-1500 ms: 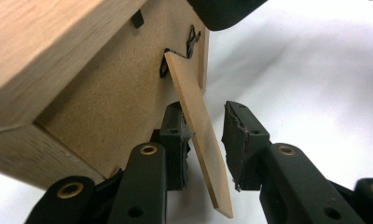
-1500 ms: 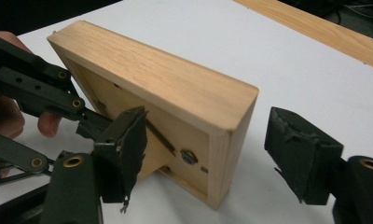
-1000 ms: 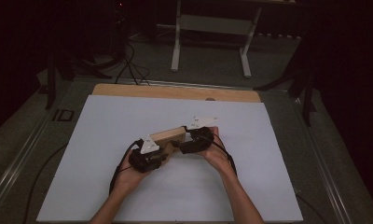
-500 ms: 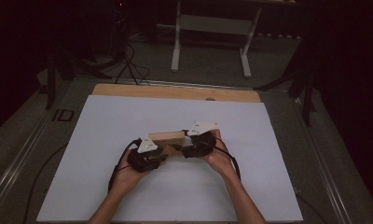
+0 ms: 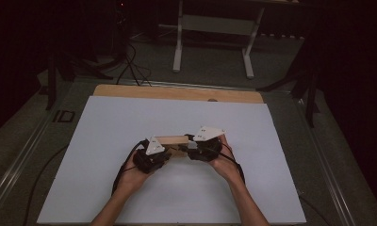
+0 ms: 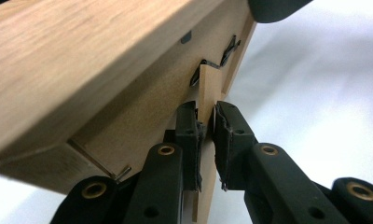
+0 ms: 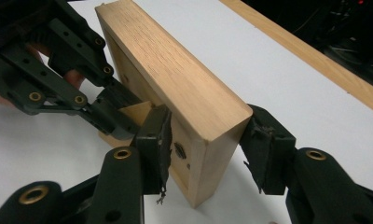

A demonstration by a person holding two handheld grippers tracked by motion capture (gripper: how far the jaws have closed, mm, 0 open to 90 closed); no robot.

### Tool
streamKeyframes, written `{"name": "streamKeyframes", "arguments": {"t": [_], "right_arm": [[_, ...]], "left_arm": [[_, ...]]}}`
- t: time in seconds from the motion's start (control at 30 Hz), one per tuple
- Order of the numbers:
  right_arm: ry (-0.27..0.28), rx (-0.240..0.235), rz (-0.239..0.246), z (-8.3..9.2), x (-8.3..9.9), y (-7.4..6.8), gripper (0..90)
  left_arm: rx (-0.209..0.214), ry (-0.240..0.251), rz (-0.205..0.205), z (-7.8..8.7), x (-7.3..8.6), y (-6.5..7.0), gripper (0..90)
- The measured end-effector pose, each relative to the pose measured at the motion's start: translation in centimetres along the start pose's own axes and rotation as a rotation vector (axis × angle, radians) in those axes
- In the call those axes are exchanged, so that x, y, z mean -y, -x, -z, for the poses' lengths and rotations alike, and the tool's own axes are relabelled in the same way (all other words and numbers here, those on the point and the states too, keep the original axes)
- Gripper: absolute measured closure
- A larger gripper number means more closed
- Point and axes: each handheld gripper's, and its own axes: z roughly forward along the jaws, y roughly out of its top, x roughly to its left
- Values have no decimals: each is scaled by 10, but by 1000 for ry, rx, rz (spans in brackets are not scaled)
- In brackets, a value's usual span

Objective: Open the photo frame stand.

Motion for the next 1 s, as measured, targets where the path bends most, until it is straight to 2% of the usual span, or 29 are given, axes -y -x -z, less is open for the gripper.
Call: {"name": "streamKeyframes", "arguments": {"t": [0.07, 0.17, 0.27, 0.5, 0.6, 0.73, 1.0], "right_arm": [[-2, 19, 5, 1, 0, 0, 541], [-3, 48, -1, 1, 1, 0, 540], [0, 54, -18, 3, 2, 1, 534], [2, 39, -35, 4, 6, 0, 528], [-15, 49, -14, 2, 6, -4, 530], [-21, 46, 0, 0, 7, -9, 517], [-22, 50, -8, 0, 8, -13, 510]], "left_arm": [[-5, 6, 4, -3, -1, -1, 799], [-24, -5, -10, -8, -6, -1, 794], [-39, -13, -20, -11, -10, -3, 783], [-28, -24, 0, -11, -8, -2, 770], [0, -26, 19, -9, -6, -1, 717], [9, -29, 26, -5, 0, 1, 678], [18, -42, 71, 2, 11, -3, 684]]}}
